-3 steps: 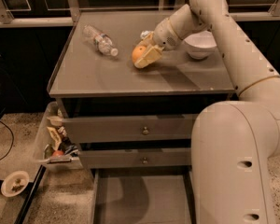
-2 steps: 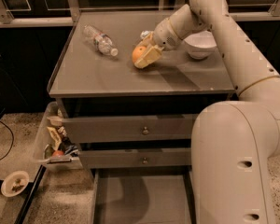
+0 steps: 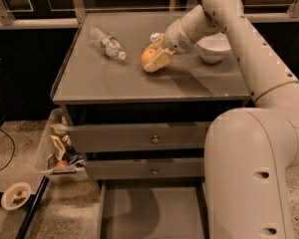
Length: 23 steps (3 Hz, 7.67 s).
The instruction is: Place orange into bottom drawer
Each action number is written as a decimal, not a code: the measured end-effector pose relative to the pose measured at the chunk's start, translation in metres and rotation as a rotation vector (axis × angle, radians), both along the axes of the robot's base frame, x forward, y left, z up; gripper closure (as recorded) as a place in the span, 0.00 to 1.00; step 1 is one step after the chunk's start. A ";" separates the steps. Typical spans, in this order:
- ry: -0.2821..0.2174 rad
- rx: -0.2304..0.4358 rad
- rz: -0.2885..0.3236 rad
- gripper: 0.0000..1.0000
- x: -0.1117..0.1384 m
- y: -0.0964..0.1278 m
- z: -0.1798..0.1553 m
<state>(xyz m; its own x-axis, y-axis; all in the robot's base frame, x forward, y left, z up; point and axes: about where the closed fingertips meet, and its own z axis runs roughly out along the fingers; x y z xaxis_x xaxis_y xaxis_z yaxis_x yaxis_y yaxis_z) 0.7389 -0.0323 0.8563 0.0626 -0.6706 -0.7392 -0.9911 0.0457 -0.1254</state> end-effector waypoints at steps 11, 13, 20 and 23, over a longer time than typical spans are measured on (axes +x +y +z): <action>-0.043 -0.042 -0.205 1.00 -0.270 -0.149 -0.196; 0.078 -0.021 -0.164 1.00 -0.268 -0.142 -0.342; 0.049 0.086 -0.093 1.00 -0.217 -0.100 -0.589; 0.085 -0.063 -0.030 1.00 -0.222 -0.071 -0.667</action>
Offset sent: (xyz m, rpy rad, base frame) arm -0.0944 -0.0140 0.0391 0.0224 -0.1013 0.1087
